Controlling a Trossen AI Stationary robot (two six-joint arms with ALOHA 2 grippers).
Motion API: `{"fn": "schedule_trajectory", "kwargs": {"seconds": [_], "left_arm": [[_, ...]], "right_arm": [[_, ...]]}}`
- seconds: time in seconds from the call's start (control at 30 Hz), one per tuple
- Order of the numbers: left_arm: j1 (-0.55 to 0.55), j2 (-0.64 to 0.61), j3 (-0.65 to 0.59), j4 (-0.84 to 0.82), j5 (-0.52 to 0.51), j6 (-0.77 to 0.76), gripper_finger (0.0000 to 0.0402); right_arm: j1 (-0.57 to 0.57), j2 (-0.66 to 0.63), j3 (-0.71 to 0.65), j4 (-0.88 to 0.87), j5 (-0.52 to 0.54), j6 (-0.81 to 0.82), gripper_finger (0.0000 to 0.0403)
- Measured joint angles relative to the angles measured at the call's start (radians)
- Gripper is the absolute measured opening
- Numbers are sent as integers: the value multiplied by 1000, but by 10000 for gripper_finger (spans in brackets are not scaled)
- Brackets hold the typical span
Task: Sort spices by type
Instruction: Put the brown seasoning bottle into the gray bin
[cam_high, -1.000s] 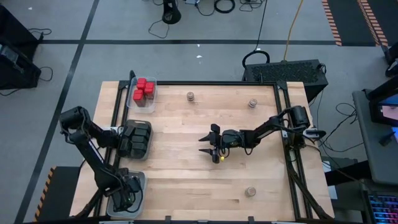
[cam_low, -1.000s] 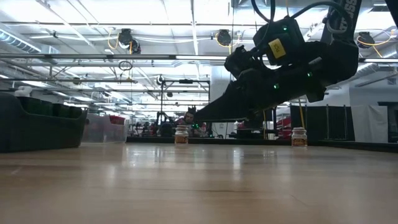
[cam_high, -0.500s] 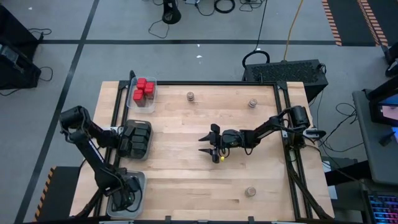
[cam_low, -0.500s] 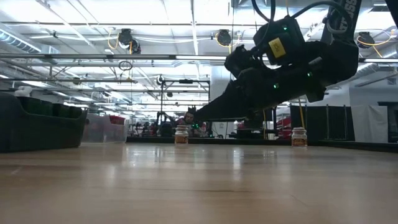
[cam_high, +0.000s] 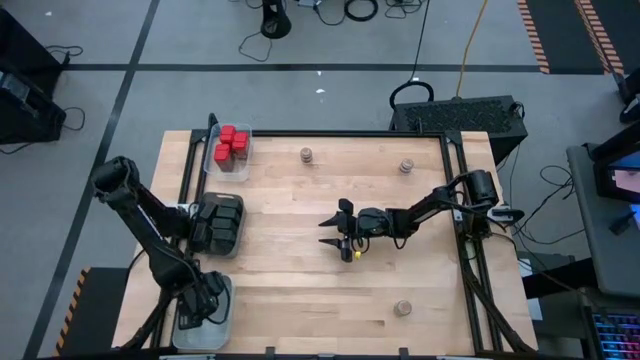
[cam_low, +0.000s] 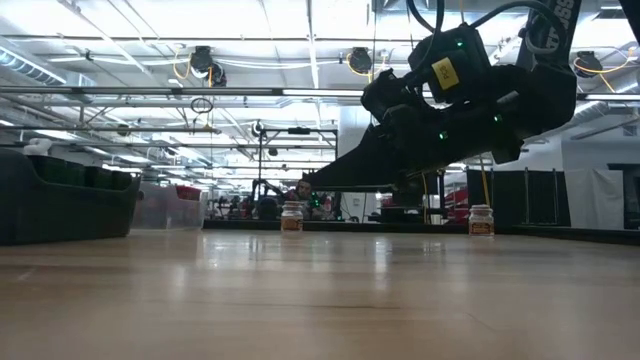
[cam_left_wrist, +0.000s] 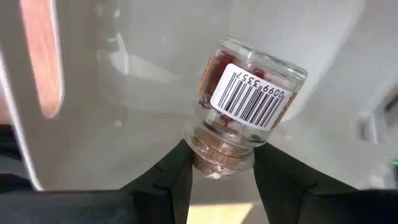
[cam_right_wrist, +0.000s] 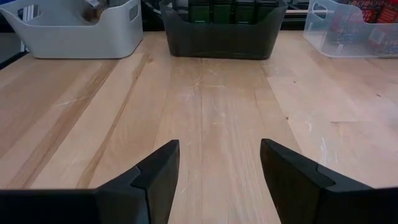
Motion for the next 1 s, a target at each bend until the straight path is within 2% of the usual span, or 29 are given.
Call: {"fn": "schedule_trajectory", "kwargs": {"seconds": [0.13, 0.27, 0.37, 0.47, 0.57, 0.63, 0.77, 0.87, 1.0], "left_arm": [[43, -36, 47, -14, -56, 59, 149], [89, -67, 111, -14, -221, 154, 149], [126, -92, 153, -9, -389, 237, 149], [185, -112, 184, -10, -514, 263, 149], [250, -117, 194, -7, -524, 264, 149], [286, -117, 194, 12, -487, 266, 149], [332, -117, 194, 63, -443, 297, 149], [349, -117, 195, 104, -432, 327, 149], [364, -117, 195, 127, -428, 354, 149]], "right_arm": [[1, 0, 0, 54, -2, 47, 205], [14, 0, 4, 208, -138, 85, 205], [54, 0, 50, 250, -223, -11, 205], [111, 0, 131, 232, -233, -197, 205], [157, 0, 241, 129, -222, -348, 205], [177, 0, 332, 18, -143, -392, 205], [199, -2, 546, -394, 24, -475, 210], [204, 11, 669, -614, 33, -527, 220], [206, 15, 735, -695, 29, -527, 229]]}}
